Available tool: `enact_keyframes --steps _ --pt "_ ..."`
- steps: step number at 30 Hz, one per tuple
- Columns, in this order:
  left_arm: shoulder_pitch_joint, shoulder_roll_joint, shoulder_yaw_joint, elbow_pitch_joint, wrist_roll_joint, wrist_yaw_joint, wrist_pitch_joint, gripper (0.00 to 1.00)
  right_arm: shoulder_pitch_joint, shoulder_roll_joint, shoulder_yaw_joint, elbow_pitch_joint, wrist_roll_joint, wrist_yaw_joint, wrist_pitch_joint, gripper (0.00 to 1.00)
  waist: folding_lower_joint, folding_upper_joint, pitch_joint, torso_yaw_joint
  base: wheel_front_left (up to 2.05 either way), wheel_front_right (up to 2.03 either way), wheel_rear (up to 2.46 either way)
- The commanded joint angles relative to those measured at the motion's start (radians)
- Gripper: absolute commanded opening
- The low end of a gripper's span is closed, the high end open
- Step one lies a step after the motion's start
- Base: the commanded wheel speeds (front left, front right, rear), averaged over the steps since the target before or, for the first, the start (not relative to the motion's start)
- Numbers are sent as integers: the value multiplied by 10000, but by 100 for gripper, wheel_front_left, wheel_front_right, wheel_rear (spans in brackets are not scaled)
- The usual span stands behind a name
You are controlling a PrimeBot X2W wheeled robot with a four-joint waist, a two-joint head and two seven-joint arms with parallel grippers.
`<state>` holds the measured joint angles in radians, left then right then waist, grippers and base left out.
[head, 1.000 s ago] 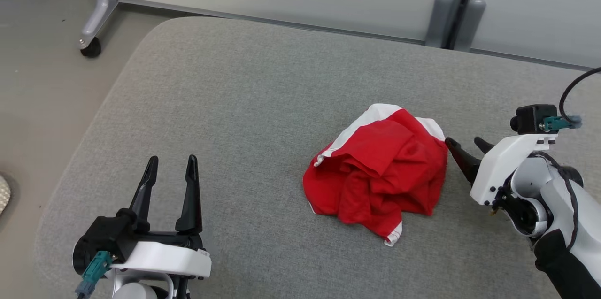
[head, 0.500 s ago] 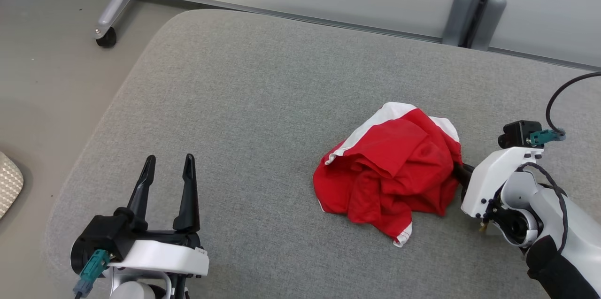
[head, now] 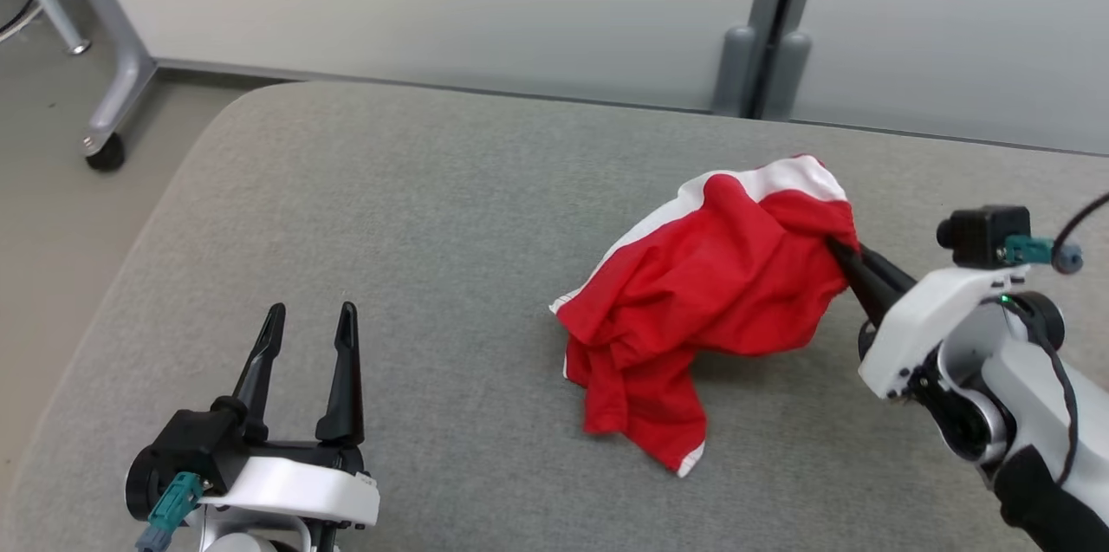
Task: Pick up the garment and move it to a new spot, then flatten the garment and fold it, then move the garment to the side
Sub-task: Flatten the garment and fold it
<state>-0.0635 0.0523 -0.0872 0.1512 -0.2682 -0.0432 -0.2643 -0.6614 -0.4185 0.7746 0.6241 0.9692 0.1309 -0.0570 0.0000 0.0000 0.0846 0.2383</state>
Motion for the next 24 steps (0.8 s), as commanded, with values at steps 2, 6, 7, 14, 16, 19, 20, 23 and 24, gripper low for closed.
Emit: enact_keyframes --steps 2,6,7,14,16,19,20,23,24 --pt "137 90 80 8 119 -50 3 100 583 -378 124 -521 195 -1 -347 0 0 0 -357 -653 0 0 0" --pt "230 136 143 -13 122 -57 5 100 1533 -894 45 -1448 528 -1 -732 0 0 0 -421 -1174 0 0 0" --pt "264 164 163 -8 118 -69 5 100 2095 -1187 -72 -1730 531 -1 -857 0 0 0 -430 -1413 0 0 0" --pt "301 212 183 34 106 -66 3 100 3803 -1575 -453 -2148 665 -1 -696 0 0 0 -467 -1965 0 0 0" --pt "291 216 175 61 91 -76 5 100 4194 -1653 -631 -2071 577 -1 -610 0 0 0 -476 -2083 0 0 0" --pt "293 215 140 118 69 -87 5 100 4637 -1468 -868 -1806 427 -1 -318 41 0 0 -523 -2181 0 0 0" --pt "292 213 124 140 61 -85 5 100 4702 -1358 -978 -1799 395 0 -266 97 0 0 -541 -2197 0 0 0" --pt "300 216 94 202 30 -86 5 100 4901 -1179 -1383 -1792 269 0 -249 100 0 0 -633 -2226 0 0 0" --pt "309 219 85 225 21 -90 5 100 4950 -1132 -1512 -1802 209 0 -246 100 0 0 -669 -2230 0 0 0"
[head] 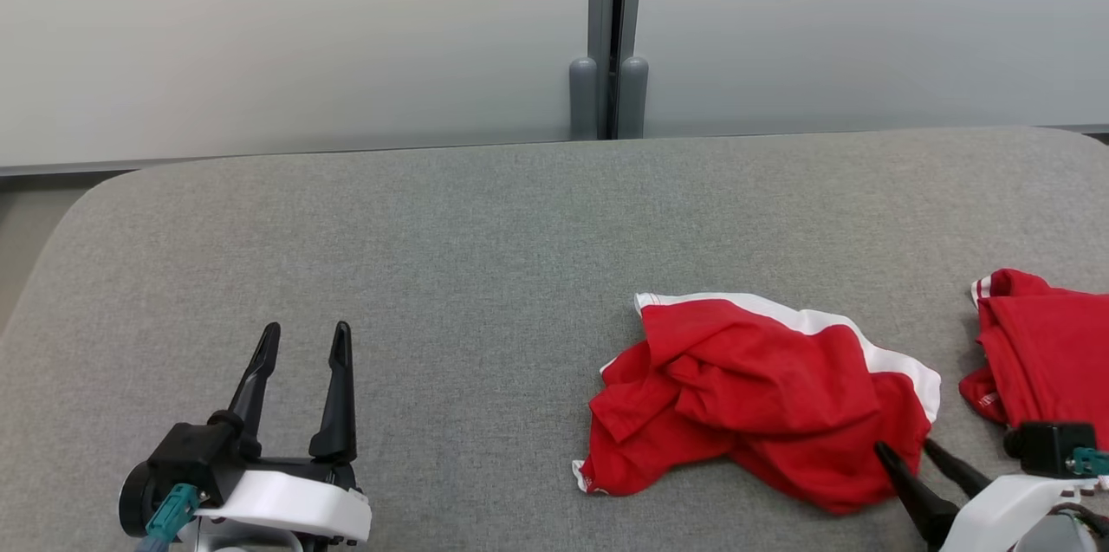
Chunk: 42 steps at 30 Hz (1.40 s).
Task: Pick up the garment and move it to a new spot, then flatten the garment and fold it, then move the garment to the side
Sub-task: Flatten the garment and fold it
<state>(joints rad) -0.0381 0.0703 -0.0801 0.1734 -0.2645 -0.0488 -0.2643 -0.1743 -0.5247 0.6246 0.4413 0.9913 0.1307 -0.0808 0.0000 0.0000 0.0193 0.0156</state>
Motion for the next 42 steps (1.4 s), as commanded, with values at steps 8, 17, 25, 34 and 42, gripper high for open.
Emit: enact_keyframes --steps 8,17,25,34,42 --pt "78 146 -6 -1 -69 26 65 100 359 21 -1488 -626 -1082 2 -97 100 0 0 -205 -1 0 0 0" --pt "-423 295 -69 -142 -900 -286 1712 100 934 786 -3450 -2117 -2615 2 398 100 0 0 -102 -320 0 0 0" --pt "-1788 570 -558 326 -3095 -726 5454 100 1242 1655 -4671 -3298 -3805 2 704 100 0 0 234 -838 0 0 0" --pt "-3540 613 -738 1519 -6210 -820 9769 100 1057 2317 -5091 -3927 -4676 2 668 100 0 0 745 -1511 0 0 0" --pt "-4634 531 -669 2877 -7734 -519 12105 100 697 2603 -4839 -3765 -4836 2 620 100 0 0 1138 -2097 0 0 0"
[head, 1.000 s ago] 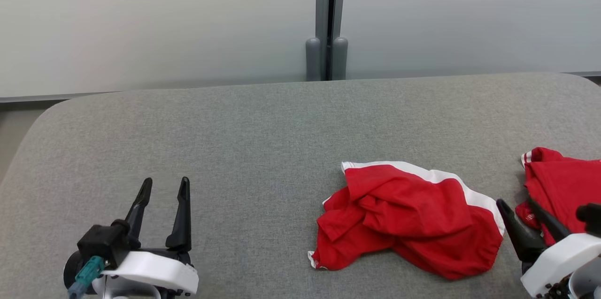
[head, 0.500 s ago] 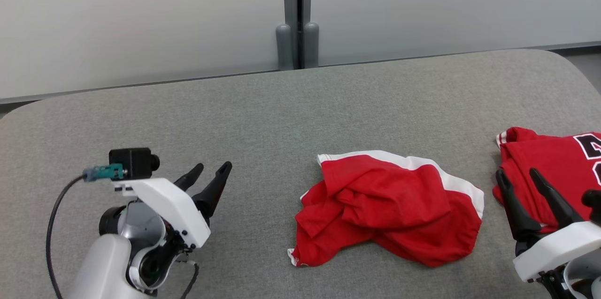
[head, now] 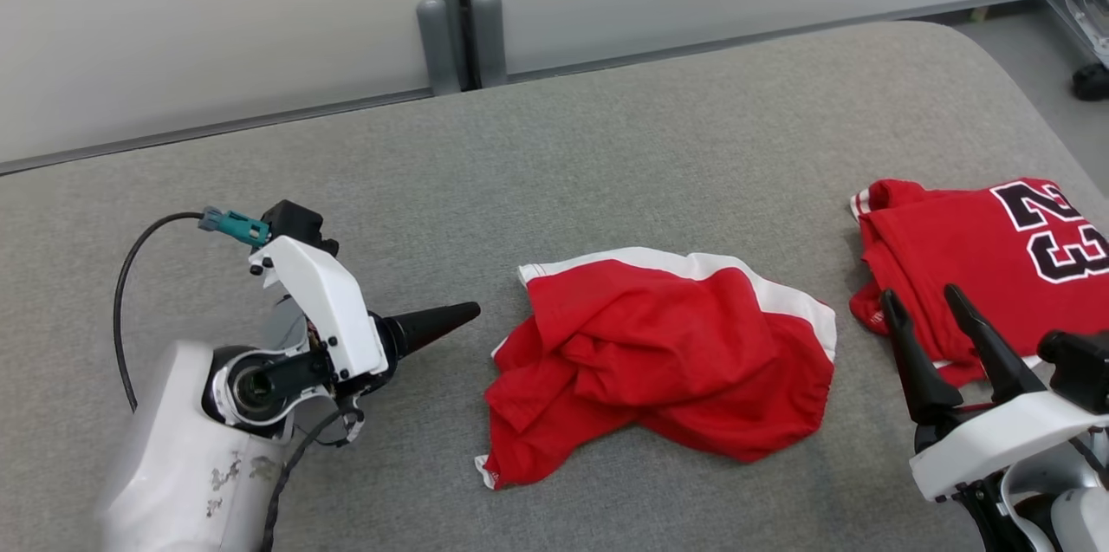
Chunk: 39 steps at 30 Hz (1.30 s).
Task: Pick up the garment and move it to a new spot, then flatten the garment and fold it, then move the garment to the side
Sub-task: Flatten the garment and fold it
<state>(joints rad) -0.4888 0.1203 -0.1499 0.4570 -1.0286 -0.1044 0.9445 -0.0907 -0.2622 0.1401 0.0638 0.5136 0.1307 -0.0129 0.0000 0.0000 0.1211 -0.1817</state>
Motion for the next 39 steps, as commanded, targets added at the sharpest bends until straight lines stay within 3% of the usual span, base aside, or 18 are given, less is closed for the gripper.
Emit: enact_keyframes --steps 1,18,19,21,22,30,39 --pt "-256 3 66 135 -155 72 101 100 -179 -18 25 39 -55 2 -74 100 0 0 166 -182 0 0 0" --pt "-826 -355 -35 1309 -1041 16 824 100 -678 164 354 604 14 2 -446 100 0 0 701 -737 0 0 0" --pt "-839 -403 -16 1313 -1152 17 841 85 -691 178 361 640 -6 2 -463 100 0 0 705 -725 0 0 0" --pt "-890 -484 14 1287 -1318 8 759 33 -732 201 381 691 -23 2 -485 100 0 0 714 -682 0 0 0" --pt "-911 -513 -7 1264 -1368 -3 756 0 -758 207 382 708 -21 2 -496 100 0 0 713 -649 0 0 0" --pt "-848 -612 3 741 -2194 -115 1011 0 -756 141 333 873 -19 2 -487 100 0 0 443 -196 0 0 0" --pt "-97 -465 137 -800 -2535 -213 962 0 -509 25 265 773 -53 2 -340 100 0 0 -18 468 0 0 0"
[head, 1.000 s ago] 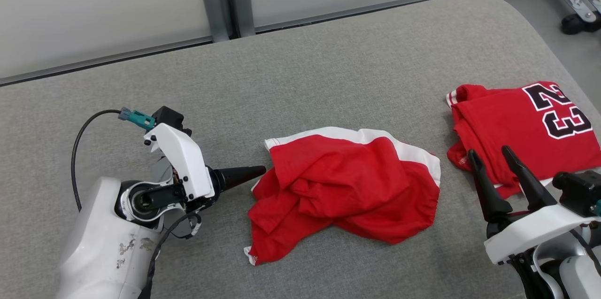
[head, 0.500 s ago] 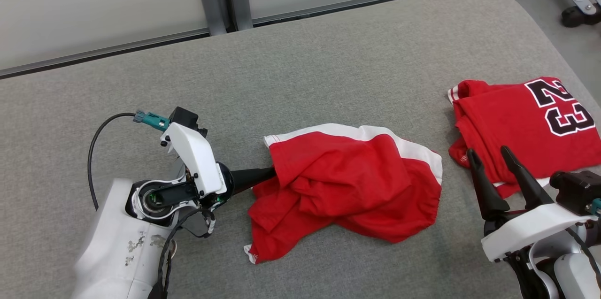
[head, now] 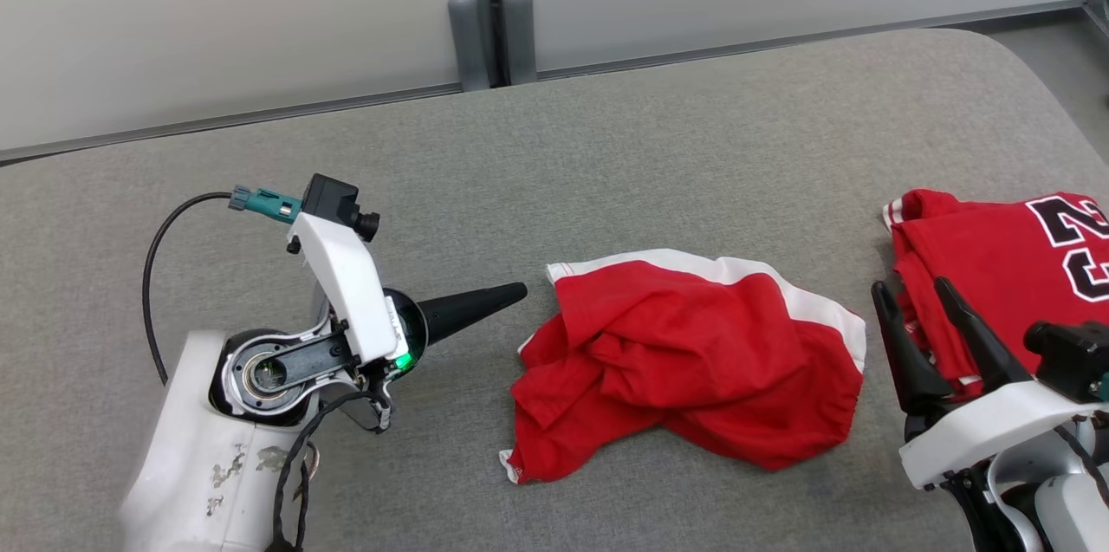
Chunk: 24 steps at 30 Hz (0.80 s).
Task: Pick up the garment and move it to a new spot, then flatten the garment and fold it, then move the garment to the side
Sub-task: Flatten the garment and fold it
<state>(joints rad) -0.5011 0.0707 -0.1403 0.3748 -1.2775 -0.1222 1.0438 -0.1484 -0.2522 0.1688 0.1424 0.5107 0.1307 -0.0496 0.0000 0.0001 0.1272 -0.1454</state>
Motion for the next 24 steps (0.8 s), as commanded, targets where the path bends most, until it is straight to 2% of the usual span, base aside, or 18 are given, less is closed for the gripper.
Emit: enact_keyframes --steps 1,3,4,5,8,10,15,18,21,24 --pt "123 76 61 -144 16 -41 -89 0 101 -99 -58 -34 -42 2 54 100 0 -1 -110 194 0 0 0" --pt "363 94 64 -423 99 -46 -195 0 136 -120 -86 -81 -57 2 113 100 0 -1 -155 355 0 0 0" --pt "471 81 62 -505 91 -35 -237 47 146 -123 -90 -104 -61 2 136 100 0 -1 -172 417 0 0 0" --pt "540 81 20 -587 141 -33 -267 100 138 -121 -86 -126 -62 2 167 100 0 -1 -177 455 0 0 0" --pt "603 162 -236 -882 727 -61 -729 100 62 -101 -68 -176 -77 2 218 100 0 -1 -148 477 0 0 0" --pt "644 118 -449 -1012 1292 -86 -1406 100 25 -73 -77 -218 -75 2 203 100 0 -1 -80 400 0 0 0" --pt "633 7 -1336 -1129 3472 -97 -4049 100 130 -114 -233 -232 -109 2 211 100 0 -1 204 134 0 0 0" --pt "572 -43 -2121 -766 4603 -102 -5227 100 210 -152 -386 -273 -139 2 226 100 0 -1 320 47 0 0 0" --pt "371 -72 -2775 -169 5309 -100 -5889 100 224 -222 -478 -361 -161 2 271 100 0 -1 417 -8 0 0 0" --pt "323 -140 -3282 388 5187 -93 -6001 100 230 -266 -523 -447 -163 2 311 100 0 -1 477 -47 0 0 0"
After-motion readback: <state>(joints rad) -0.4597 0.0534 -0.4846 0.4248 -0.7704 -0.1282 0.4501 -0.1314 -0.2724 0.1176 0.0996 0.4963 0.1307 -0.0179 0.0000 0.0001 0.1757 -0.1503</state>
